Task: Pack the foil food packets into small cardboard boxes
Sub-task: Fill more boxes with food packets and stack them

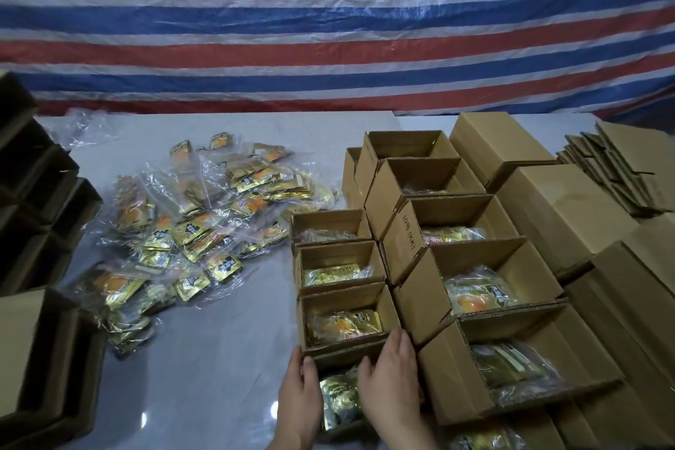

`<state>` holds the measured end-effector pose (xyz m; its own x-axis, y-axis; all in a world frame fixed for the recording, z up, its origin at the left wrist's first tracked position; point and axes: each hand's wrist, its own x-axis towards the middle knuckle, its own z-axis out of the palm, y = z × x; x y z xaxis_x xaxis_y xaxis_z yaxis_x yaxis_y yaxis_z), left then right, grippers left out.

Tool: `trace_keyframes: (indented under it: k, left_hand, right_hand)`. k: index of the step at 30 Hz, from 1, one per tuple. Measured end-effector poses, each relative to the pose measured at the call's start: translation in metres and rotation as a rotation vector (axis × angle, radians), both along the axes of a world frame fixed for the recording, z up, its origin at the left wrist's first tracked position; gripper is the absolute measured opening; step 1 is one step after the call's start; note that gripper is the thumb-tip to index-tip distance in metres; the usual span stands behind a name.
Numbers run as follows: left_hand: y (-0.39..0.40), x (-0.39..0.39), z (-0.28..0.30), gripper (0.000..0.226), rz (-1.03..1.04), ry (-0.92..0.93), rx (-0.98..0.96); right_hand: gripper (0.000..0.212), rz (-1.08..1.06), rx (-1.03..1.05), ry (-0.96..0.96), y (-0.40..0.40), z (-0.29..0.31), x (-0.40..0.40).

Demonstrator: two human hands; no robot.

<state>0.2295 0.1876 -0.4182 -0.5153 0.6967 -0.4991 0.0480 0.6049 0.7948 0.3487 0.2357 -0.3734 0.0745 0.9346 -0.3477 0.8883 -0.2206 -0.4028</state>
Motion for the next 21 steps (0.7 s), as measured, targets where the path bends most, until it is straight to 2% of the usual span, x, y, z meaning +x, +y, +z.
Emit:
trace_keyframes:
  k: [4,14,21]
  left_hand:
    - [0.009,0.006,0.004,0.036,-0.002,0.029,0.048]
    - [0.015,0.005,0.008,0.038,0.024,0.008,0.02]
    - [0.012,-0.015,0.013,0.044,-0.035,-0.121,-0.025]
  right_hand:
    - [0.078,0.081,0.039,0.024,-0.01,-0.009,-0.006]
    - [0.067,0.091,0.108,-0.02,-0.01,-0.022,-0.005]
    - [0.07,0.08,0.089,-0.137,-0.001,-0.013,-0.009]
